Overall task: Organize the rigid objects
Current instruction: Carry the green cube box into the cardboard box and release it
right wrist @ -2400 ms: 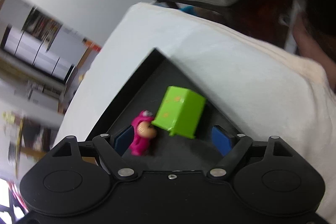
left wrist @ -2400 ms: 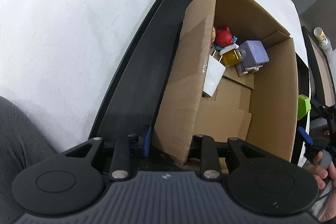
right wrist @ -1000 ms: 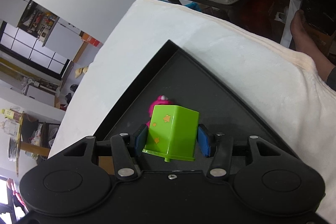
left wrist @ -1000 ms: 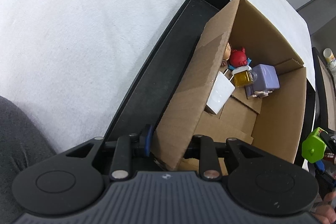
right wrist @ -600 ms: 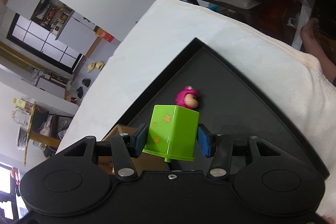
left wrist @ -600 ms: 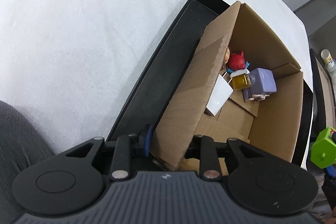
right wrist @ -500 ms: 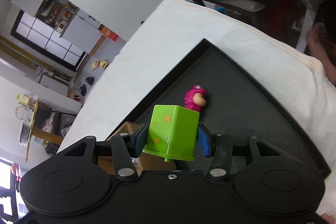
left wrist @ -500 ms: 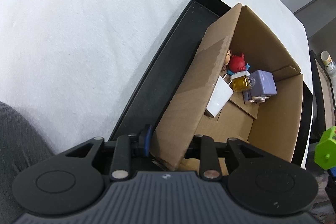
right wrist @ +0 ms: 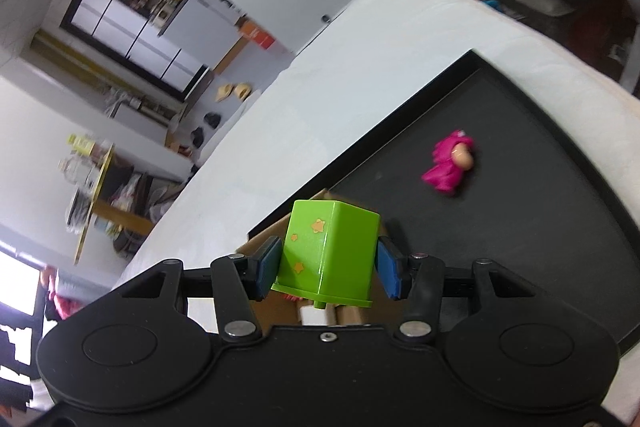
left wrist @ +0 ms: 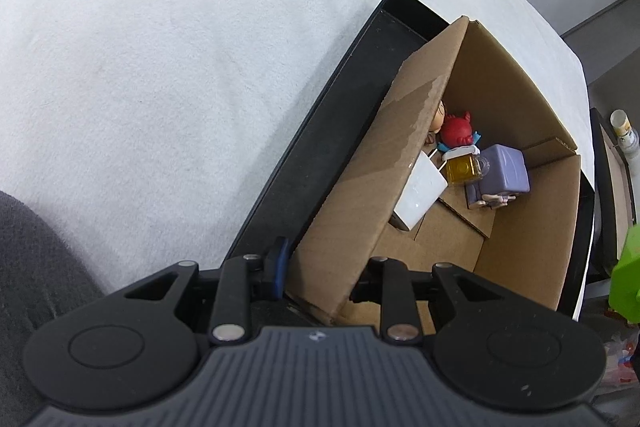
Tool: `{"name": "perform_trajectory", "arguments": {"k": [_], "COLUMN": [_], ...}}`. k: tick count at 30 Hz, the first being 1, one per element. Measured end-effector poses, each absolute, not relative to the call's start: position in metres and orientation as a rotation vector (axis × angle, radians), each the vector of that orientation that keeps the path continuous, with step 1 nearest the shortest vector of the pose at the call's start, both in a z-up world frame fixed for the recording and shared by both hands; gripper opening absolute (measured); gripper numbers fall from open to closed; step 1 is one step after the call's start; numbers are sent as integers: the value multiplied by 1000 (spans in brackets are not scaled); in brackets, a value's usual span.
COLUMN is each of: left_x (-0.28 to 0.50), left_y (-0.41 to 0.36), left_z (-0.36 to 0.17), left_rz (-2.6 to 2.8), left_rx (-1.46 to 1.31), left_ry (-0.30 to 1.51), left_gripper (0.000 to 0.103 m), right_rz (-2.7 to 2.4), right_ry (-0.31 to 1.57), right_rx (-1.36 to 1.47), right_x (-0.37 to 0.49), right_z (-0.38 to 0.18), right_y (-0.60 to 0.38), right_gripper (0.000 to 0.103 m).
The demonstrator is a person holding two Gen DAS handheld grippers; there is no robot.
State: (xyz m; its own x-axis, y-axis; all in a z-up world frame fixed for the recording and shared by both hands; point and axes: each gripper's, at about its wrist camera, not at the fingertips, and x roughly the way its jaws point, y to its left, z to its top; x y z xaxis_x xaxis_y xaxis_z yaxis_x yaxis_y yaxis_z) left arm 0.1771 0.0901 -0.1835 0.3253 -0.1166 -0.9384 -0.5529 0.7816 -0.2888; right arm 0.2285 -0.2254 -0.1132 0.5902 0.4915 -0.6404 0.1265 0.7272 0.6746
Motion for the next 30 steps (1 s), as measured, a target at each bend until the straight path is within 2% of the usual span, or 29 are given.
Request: {"name": "perform_trajectory", "arguments": {"k": [13,30], "left_x": [176,169], "left_y": [90,84], "left_z": [-186,-189], "left_rz": [293,243], "left_rx": [-662,-680], "left_ry": [1238,1245], "left_gripper": [27,27], "right_rz": [351,305], "right_ry": [996,1063], "right_rx": [571,243], "right_x": [234,245], "right_z": [-110,-140], "right_y": [-166,-103], "right_gripper": [50,50]}}
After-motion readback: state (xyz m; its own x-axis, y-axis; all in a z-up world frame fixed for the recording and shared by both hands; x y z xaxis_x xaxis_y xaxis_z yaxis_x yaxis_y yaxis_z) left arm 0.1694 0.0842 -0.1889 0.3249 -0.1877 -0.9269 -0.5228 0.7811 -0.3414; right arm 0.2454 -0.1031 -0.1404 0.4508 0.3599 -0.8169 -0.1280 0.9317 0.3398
